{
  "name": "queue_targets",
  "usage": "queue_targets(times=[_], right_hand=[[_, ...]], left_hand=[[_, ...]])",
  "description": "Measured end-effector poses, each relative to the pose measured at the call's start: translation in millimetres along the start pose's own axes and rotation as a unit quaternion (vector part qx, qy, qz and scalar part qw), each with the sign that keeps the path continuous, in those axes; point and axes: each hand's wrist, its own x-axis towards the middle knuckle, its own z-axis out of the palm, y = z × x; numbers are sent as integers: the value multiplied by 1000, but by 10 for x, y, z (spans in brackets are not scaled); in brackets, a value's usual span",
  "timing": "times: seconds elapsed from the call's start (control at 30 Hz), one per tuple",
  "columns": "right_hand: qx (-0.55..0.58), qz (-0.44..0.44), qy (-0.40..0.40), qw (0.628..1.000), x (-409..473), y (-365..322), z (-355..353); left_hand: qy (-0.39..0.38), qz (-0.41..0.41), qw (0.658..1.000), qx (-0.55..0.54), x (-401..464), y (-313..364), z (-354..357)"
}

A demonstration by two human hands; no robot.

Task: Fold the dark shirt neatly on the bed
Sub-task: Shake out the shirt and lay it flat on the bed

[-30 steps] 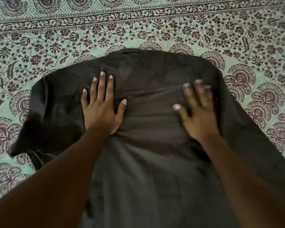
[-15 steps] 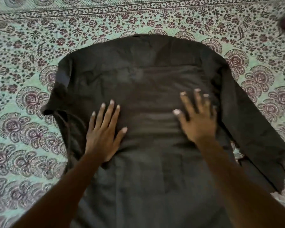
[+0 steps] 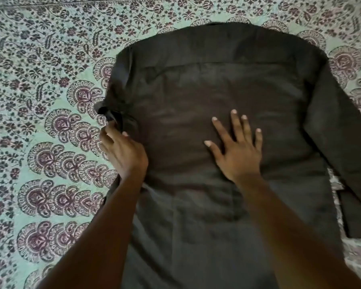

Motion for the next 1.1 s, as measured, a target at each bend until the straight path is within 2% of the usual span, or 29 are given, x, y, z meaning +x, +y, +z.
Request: queue_targets(times=[0.07,0.1,0.2,0.27,0.43,0.5,0.57,0.6,0.67,0.7,0.73,0.77,0.83,0.97,1.03,1.07,1.1], right_hand=[[-8,46,29,999,1,179,-20],[-4,60,35,998,6,232,-29],[-5,76,41,996,6,231,-23],[-7,75,41,996,-3,201,-8],[-8,85,41,996,6,190,-10],[-8,81,40,996,9,187,-12],[-7,81,42,996,5,183,-20],[-6,84,43,995,9,180,-19],[-1,76,36,996,8,196,-19],[-2,60,31,998,-3,235,-25],[-10,38,28,999,-22,303,-37],[-18,17,25,999,-43,391,-61],[-22,21,32,999,-105,602,-103],[8,208,79,975,-118,704,-93],[17,248,114,962,-114,446,-132],[21,216,117,969,-151,277,-139],[26,139,102,985,-223,104,-128]], left_hand=[[5,-89,996,17,150,-43,-89],[-6,-104,994,28,223,-82,-129],[-79,-68,994,23,380,-196,-184],[-94,-53,993,37,484,-233,-224],[26,-133,987,85,691,-148,-421],[62,-47,992,99,652,-57,-412],[55,120,987,95,507,76,-340],[18,210,974,86,396,138,-276],[-94,382,911,122,106,148,-109],[-144,433,875,161,-20,81,-21],[-175,448,856,192,-95,-12,57],[-188,432,857,209,-113,-118,107],[-179,368,887,212,-71,-302,139],[-173,260,922,229,-155,-236,134],[-179,259,927,206,-463,-132,131],[-194,294,914,200,-652,-133,125],[-205,337,896,205,-818,-182,112]])
